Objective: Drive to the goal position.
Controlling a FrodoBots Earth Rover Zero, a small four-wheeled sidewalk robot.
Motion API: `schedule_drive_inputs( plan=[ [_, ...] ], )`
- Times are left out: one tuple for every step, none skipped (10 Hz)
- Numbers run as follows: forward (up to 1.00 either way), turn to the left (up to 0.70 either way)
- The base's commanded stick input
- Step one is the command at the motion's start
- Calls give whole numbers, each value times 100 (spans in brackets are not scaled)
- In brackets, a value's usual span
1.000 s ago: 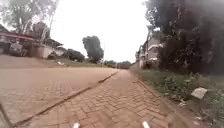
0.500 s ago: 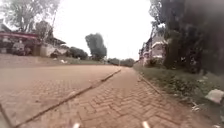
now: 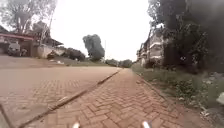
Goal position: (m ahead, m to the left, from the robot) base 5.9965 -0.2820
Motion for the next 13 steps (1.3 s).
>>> schedule_drive_inputs(
  plan=[
    [50,16],
    [50,-13],
    [50,-44],
    [50,-31],
    [50,-13],
    [50,0],
    [50,1],
    [50,3],
    [50,4],
    [50,16],
    [50,-14],
    [50,-42],
    [50,-46]
  ],
)
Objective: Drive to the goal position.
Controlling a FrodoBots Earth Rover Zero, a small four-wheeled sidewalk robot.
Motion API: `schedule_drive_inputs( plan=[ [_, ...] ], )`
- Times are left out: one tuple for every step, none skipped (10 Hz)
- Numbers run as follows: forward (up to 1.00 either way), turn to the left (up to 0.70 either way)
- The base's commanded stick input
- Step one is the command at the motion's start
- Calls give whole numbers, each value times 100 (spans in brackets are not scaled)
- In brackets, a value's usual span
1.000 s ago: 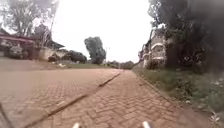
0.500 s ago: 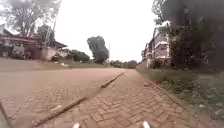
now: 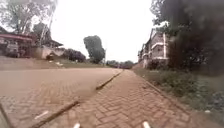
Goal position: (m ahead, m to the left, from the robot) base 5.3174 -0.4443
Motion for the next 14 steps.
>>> schedule_drive_inputs(
  plan=[
    [50,-47],
    [50,-49],
    [50,-44],
    [50,16],
    [50,0],
    [50,0],
    [50,0],
    [50,0],
    [50,0],
    [50,6],
    [50,20],
    [50,17],
    [50,14],
    [50,12]
  ],
)
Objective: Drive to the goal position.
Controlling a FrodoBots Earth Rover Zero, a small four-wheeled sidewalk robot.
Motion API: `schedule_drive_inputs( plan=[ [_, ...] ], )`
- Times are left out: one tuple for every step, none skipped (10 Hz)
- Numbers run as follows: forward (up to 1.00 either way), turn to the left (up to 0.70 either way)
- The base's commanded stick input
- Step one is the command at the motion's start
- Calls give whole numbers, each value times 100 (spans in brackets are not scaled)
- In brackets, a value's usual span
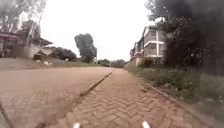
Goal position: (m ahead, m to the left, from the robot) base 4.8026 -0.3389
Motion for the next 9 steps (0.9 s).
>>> schedule_drive_inputs(
  plan=[
    [50,1],
    [50,4],
    [50,6],
    [50,5],
    [50,-10],
    [50,-23],
    [50,-36],
    [50,-49],
    [50,-1]
  ],
)
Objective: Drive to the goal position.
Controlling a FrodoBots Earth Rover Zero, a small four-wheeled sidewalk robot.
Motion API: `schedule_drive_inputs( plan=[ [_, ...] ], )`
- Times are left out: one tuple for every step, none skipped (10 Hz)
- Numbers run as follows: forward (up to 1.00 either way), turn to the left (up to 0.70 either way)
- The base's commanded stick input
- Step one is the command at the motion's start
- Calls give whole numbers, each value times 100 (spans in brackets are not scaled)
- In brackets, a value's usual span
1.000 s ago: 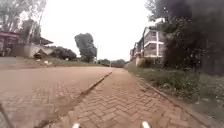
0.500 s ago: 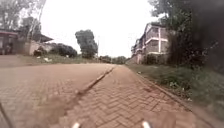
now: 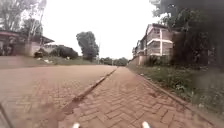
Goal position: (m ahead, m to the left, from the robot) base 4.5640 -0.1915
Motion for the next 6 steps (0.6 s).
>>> schedule_drive_inputs(
  plan=[
    [50,13],
    [50,5],
    [50,2],
    [50,6],
    [50,5],
    [50,-34]
  ],
)
